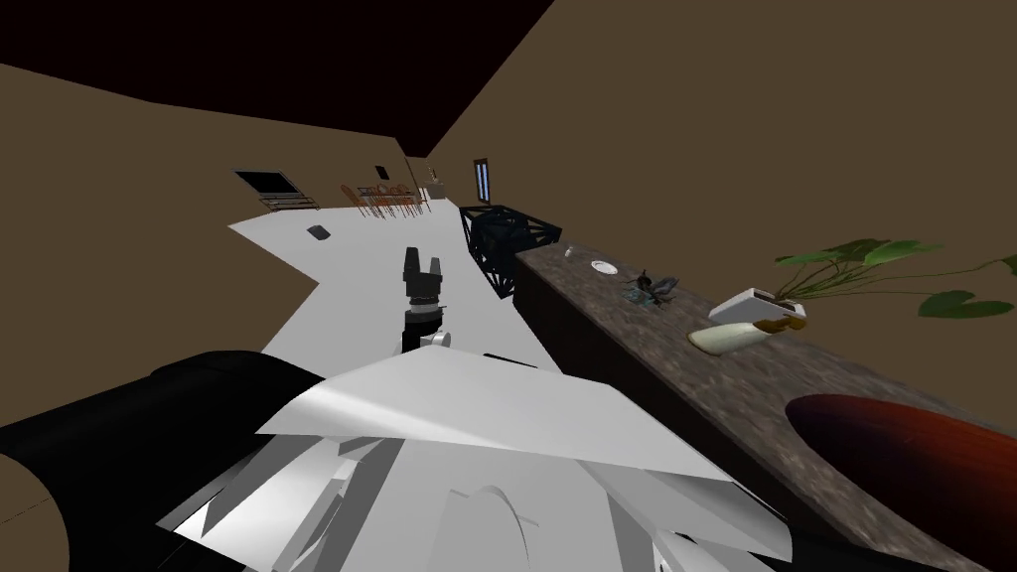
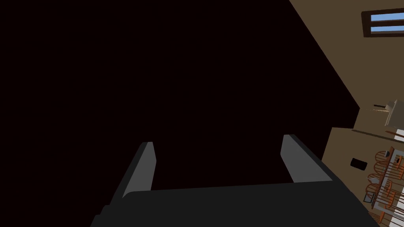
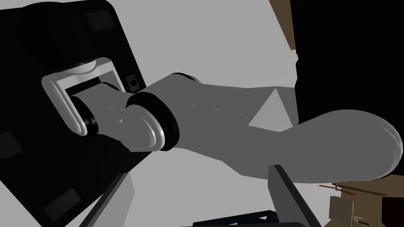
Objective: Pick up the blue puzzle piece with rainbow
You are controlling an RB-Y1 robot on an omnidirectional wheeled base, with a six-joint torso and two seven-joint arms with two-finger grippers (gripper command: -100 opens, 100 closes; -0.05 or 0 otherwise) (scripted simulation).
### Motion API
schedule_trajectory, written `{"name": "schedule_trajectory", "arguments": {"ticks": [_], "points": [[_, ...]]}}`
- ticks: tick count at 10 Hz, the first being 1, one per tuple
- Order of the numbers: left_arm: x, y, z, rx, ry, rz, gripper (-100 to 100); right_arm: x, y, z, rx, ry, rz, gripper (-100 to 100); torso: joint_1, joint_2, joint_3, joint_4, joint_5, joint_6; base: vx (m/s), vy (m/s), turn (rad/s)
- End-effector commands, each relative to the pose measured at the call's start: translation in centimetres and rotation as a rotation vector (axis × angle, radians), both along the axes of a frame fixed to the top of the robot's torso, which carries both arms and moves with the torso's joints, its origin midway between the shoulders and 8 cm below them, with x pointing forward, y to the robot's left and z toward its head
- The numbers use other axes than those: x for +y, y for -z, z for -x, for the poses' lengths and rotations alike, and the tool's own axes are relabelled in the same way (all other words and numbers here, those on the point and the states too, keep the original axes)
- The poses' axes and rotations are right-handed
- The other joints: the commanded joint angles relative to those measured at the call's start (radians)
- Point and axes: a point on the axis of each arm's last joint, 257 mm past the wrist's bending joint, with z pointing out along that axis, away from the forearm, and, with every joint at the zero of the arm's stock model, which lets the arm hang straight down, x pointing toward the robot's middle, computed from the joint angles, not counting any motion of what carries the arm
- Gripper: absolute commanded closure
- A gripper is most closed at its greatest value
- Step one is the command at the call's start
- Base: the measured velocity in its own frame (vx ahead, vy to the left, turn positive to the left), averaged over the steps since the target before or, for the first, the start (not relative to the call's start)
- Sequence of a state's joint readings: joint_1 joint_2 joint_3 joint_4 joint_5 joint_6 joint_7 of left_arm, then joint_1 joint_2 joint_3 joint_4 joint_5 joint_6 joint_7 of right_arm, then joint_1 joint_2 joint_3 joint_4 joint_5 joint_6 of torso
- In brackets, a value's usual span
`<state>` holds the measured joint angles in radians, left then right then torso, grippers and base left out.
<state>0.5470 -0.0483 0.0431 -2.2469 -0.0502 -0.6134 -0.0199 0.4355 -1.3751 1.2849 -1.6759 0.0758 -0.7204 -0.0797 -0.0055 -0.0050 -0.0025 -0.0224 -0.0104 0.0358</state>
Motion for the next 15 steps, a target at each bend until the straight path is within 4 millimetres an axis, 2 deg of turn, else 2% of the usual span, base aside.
{"name": "schedule_trajectory", "arguments": {"ticks": [1, 2, 3, 4, 5, 7, 8, 9, 10, 11, 12, 13, 14, 15], "points": [[0.0, 0.0, 0.0, 0.000, 0.000, 0.000, 0, -2.8, 0.1, 1.3, 0.027, -0.028, 0.055, -100, 0.000, 0.000, 0.000, 0.000, 0.000, 0.000, 0.067, -0.033, 0.200], [0.0, 0.0, 0.0, 0.000, 0.000, 0.000, 0, -3.4, 0.0, 1.4, 0.029, -0.033, 0.067, -100, -0.001, -0.001, 0.000, 0.000, 0.000, 0.001, 0.033, -0.021, 0.015], [0.0, 0.0, 0.0, 0.000, 0.000, 0.000, 0, -6.6, 0.5, 3.3, 0.062, -0.070, 0.138, -100, 0.000, 0.001, 0.000, 0.000, 0.000, 0.001, 0.076, -0.032, 0.338], [0.0, 0.0, 0.0, 0.000, 0.000, 0.000, 0, -7.7, 0.2, 3.5, 0.067, -0.079, 0.160, -100, -0.001, -0.001, -0.001, 0.000, 0.000, 0.000, 0.080, -0.033, 0.179], [0.0, 0.0, 0.0, 0.000, 0.000, 0.000, 0, -11.0, 0.4, 5.0, 0.093, -0.115, 0.231, -100, 0.000, -0.002, -0.001, 0.000, 0.000, 0.001, 0.115, -0.031, 0.305], [0.0, 0.0, 0.0, 0.000, 0.000, 0.000, 0, -13.1, -0.2, 5.2, 0.103, -0.131, 0.273, -100, -0.001, -0.004, -0.002, -0.001, 0.000, 0.001, 0.070, -0.049, 0.071], [0.0, 0.0, 0.0, 0.000, 0.000, 0.000, 0, -16.8, -0.6, 6.5, 0.126, -0.168, 0.352, -100, 0.000, 0.000, 0.000, 0.000, 0.000, 0.002, 0.057, -0.041, 0.290], [0.0, 0.0, 0.0, 0.000, 0.000, 0.000, 0, -18.0, -1.0, 6.5, 0.129, -0.175, 0.374, -100, -0.001, -0.001, -0.001, 0.000, 0.000, 0.000, 0.082, -0.045, 0.226], [0.0, 0.0, 0.0, 0.000, 0.000, 0.000, 0, -21.5, -1.9, 7.2, 0.145, -0.210, 0.449, -100, 0.000, -0.002, -0.001, -0.001, 0.000, 0.001, 0.128, -0.070, 0.354], [0.0, 0.0, 0.0, 0.000, 0.000, 0.000, 0, -22.6, -2.2, 7.2, 0.149, -0.216, 0.472, -100, -0.002, -0.005, -0.003, -0.001, 0.000, 0.000, 0.108, -0.086, 0.170], [0.0, 0.0, 0.0, 0.000, 0.000, 0.000, 0, -26.3, -3.2, 7.5, 0.158, -0.248, 0.551, -100, -0.003, -0.005, -0.003, -0.001, -0.001, 0.001, 0.132, -0.077, 0.301], [0.0, 0.0, 0.0, 0.000, 0.000, 0.000, 0, -27.0, -3.5, 7.5, 0.160, -0.252, 0.565, -100, -0.003, -0.006, -0.004, -0.001, -0.001, 0.000, 0.113, -0.069, 0.187], [0.0, 0.0, 0.0, 0.000, 0.000, 0.000, 0, -30.5, -4.6, 7.4, 0.162, -0.282, 0.643, -100, -0.001, -0.006, -0.003, -0.001, -0.001, 0.001, 0.110, -0.095, 0.335], [0.0, 0.0, 0.0, 0.000, 0.000, 0.000, 0, -30.9, -4.9, 7.3, 0.164, -0.284, 0.652, -100, -0.003, -0.006, -0.003, -0.001, -0.001, 0.000, 0.089, -0.100, 0.153]]}}
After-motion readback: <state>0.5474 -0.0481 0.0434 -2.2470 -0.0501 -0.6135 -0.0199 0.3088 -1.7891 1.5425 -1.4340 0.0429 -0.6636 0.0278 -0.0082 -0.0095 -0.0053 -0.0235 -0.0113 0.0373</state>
